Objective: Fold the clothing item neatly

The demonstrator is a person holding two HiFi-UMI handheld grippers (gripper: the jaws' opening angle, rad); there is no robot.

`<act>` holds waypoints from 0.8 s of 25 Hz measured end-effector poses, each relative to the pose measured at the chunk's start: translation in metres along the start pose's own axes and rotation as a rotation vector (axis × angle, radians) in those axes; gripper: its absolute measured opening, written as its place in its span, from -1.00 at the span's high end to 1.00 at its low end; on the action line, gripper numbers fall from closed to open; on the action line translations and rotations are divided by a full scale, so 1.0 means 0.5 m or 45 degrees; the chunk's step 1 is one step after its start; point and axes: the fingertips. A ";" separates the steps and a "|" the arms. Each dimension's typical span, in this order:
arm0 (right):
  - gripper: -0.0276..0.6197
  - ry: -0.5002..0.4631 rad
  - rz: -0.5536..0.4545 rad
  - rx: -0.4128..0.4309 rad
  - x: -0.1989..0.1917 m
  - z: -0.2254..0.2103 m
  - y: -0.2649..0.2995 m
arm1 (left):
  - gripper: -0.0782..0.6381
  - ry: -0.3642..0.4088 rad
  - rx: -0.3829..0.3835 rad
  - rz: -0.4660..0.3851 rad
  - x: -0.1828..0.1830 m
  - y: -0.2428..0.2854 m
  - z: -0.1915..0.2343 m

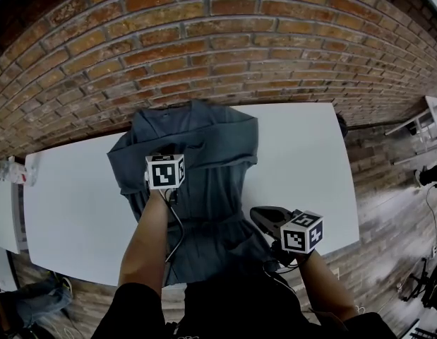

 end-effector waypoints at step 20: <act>0.91 -0.007 0.052 0.072 -0.014 -0.021 0.009 | 0.79 0.126 -0.174 0.149 -0.125 -0.006 -0.205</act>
Point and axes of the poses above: the fingertips, and each gripper's own axes: y forward along the fingers, z to its left, x out of its top, and after that the axes turned 5 degrees about z, right-handed
